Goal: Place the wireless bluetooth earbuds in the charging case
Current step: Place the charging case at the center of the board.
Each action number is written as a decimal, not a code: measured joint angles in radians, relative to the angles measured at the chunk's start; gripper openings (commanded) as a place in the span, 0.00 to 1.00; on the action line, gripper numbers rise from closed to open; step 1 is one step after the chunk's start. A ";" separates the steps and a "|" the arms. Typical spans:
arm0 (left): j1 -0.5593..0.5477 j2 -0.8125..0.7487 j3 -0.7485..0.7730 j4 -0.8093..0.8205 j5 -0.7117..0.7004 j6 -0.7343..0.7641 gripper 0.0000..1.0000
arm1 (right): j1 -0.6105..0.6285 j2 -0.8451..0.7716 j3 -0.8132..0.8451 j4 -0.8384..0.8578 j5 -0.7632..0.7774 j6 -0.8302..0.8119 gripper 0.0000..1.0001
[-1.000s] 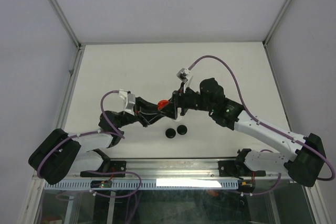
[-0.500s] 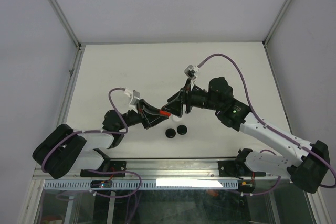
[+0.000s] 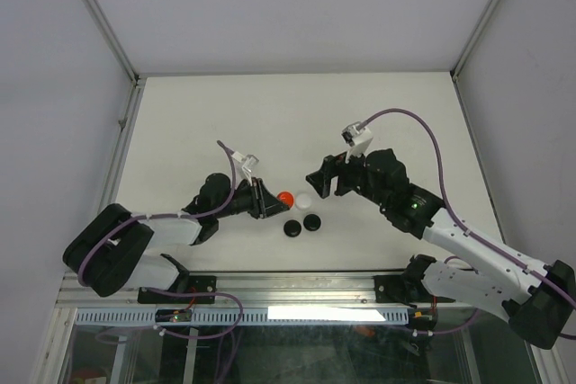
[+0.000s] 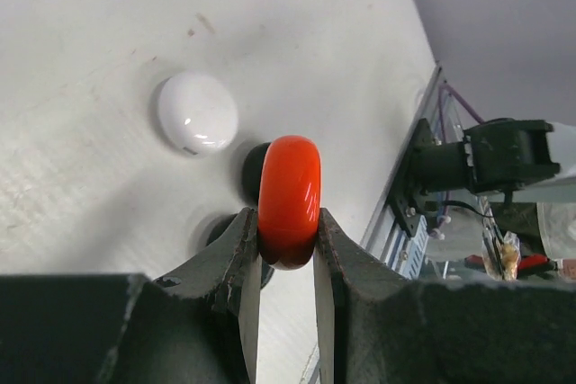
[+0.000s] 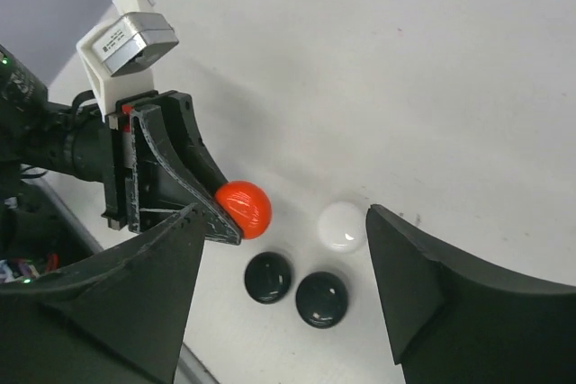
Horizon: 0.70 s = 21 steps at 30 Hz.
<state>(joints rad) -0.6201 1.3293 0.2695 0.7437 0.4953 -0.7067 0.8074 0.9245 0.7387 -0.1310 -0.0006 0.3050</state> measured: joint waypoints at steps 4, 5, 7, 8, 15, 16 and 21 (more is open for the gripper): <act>0.000 0.099 0.061 -0.108 -0.018 -0.017 0.19 | -0.001 -0.027 -0.032 -0.031 0.071 -0.018 0.75; 0.000 0.127 0.077 -0.135 -0.022 -0.019 0.19 | -0.001 -0.032 -0.037 -0.036 0.084 -0.022 0.75; 0.000 0.185 0.112 -0.188 -0.027 -0.023 0.20 | -0.001 -0.042 -0.043 -0.046 0.109 -0.027 0.76; 0.000 0.206 0.125 -0.208 -0.028 -0.025 0.20 | -0.001 -0.046 -0.044 -0.052 0.121 -0.031 0.76; 0.000 0.261 0.198 -0.312 -0.058 -0.042 0.34 | -0.001 -0.064 -0.055 -0.078 0.181 -0.050 0.76; 0.000 0.265 0.204 -0.321 -0.058 -0.042 0.37 | -0.001 -0.071 -0.059 -0.082 0.188 -0.053 0.76; 0.000 0.268 0.231 -0.346 -0.058 -0.047 0.52 | -0.001 -0.083 -0.063 -0.100 0.225 -0.063 0.76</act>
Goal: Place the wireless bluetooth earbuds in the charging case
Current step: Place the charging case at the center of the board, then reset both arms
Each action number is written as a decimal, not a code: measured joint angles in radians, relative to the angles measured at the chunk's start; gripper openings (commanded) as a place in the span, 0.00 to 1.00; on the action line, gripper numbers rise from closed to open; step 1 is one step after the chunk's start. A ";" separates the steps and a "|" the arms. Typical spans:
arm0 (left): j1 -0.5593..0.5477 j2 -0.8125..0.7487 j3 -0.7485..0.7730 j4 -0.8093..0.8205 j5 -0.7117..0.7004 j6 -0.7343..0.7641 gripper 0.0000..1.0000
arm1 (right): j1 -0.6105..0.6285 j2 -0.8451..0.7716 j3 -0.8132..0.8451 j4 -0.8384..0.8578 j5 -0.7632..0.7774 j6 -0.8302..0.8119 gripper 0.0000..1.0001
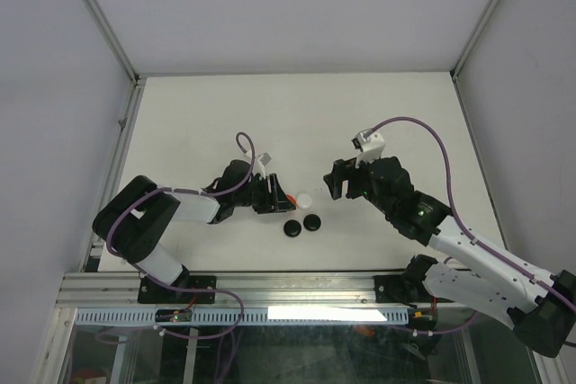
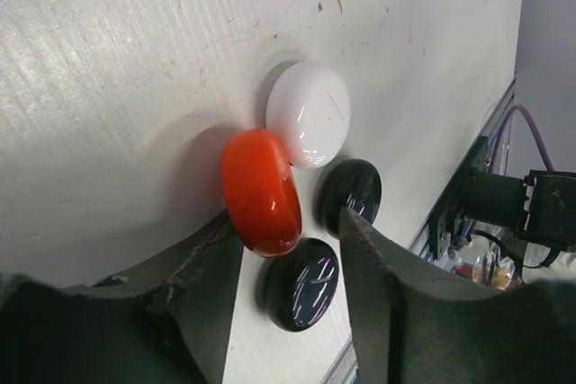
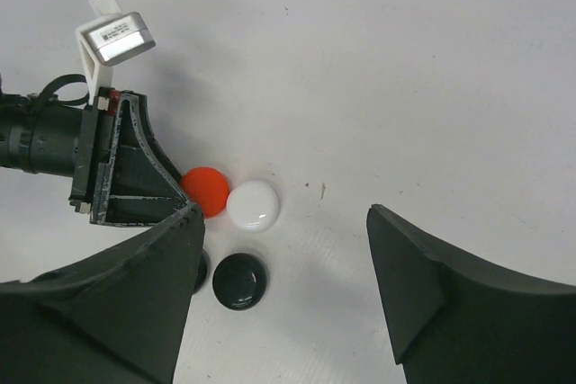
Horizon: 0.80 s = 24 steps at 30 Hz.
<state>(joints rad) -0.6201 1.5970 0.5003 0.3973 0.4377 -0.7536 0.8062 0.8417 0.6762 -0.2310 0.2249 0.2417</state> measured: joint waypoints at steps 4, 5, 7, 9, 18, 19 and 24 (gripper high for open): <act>0.000 -0.016 0.008 -0.016 -0.001 -0.003 0.64 | 0.000 0.000 0.000 -0.021 0.033 -0.009 0.77; 0.000 -0.024 0.008 -0.026 -0.005 -0.002 0.67 | 0.000 0.000 0.000 -0.027 0.044 -0.011 0.77; 0.000 -0.047 0.009 -0.052 -0.020 0.003 0.76 | 0.000 -0.004 0.000 -0.042 0.069 -0.013 0.78; 0.000 -0.082 0.010 -0.095 -0.046 0.010 0.95 | 0.000 -0.011 0.001 -0.066 0.103 -0.013 0.79; 0.000 -0.357 0.012 -0.381 -0.244 0.060 0.99 | -0.002 -0.058 0.031 -0.200 0.251 0.001 0.85; 0.000 -0.401 0.014 -0.421 -0.272 0.064 0.99 | -0.002 -0.065 0.032 -0.208 0.261 0.003 0.86; 0.000 -0.614 0.057 -0.616 -0.407 0.069 0.99 | -0.002 -0.143 0.050 -0.292 0.346 0.028 0.99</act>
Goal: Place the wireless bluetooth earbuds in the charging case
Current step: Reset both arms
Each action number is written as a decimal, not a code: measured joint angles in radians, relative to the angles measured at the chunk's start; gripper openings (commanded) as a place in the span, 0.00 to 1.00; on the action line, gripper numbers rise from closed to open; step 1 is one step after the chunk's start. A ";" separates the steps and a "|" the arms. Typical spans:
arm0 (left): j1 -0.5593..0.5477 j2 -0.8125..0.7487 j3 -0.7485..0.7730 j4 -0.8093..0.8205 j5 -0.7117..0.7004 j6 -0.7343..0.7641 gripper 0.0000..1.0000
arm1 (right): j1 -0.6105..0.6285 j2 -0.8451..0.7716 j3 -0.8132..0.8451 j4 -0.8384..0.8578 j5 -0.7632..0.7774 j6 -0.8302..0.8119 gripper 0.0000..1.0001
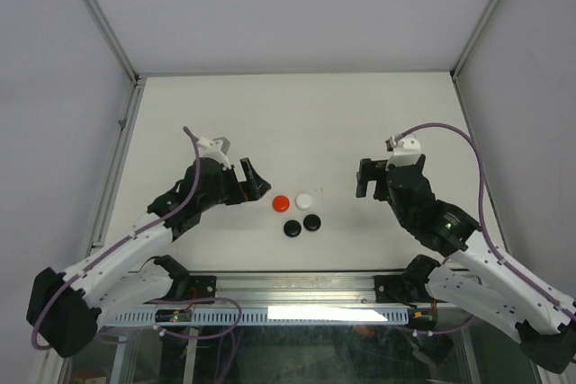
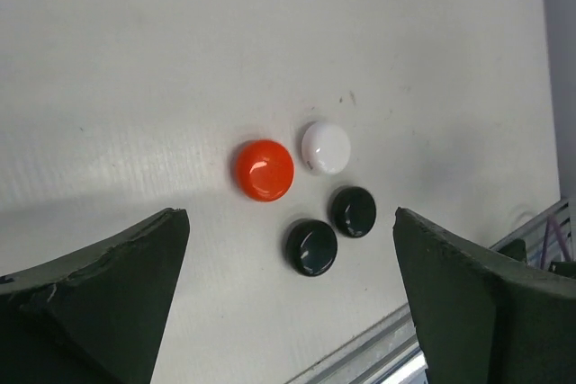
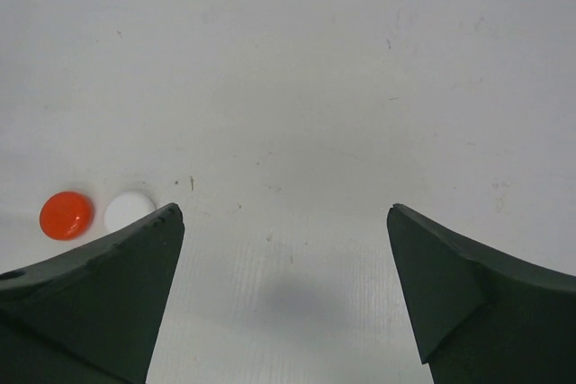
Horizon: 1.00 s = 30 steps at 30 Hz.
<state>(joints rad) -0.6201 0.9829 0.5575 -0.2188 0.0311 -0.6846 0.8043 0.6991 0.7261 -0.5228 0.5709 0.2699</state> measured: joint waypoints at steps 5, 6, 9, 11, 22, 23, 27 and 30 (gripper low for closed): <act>0.000 -0.290 0.103 -0.174 -0.136 0.043 0.99 | 0.000 -0.127 0.010 -0.066 0.082 0.029 0.99; 0.000 -0.344 0.114 -0.187 -0.150 0.051 0.99 | 0.000 -0.158 0.010 -0.077 0.096 0.036 0.99; 0.000 -0.522 0.134 -0.217 -0.203 0.082 0.99 | 0.000 -0.255 0.011 -0.110 0.130 0.054 0.99; 0.000 -0.626 0.136 -0.232 -0.244 0.103 0.99 | -0.001 -0.301 0.018 -0.135 0.145 0.059 0.99; 0.000 -0.855 0.064 -0.285 -0.355 0.116 0.99 | -0.001 -0.487 0.013 -0.220 0.159 0.084 0.99; 0.000 -0.855 0.059 -0.290 -0.355 0.116 0.99 | -0.001 -0.491 0.012 -0.225 0.159 0.087 0.99; 0.000 -0.857 0.057 -0.296 -0.355 0.116 0.99 | -0.001 -0.492 0.012 -0.235 0.159 0.097 0.99; 0.000 -0.863 0.057 -0.298 -0.356 0.116 0.99 | -0.001 -0.492 0.012 -0.240 0.159 0.100 0.99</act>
<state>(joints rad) -0.6201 0.1196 0.6144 -0.5167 -0.3244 -0.5690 0.8036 0.2066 0.7380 -0.7628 0.7300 0.3695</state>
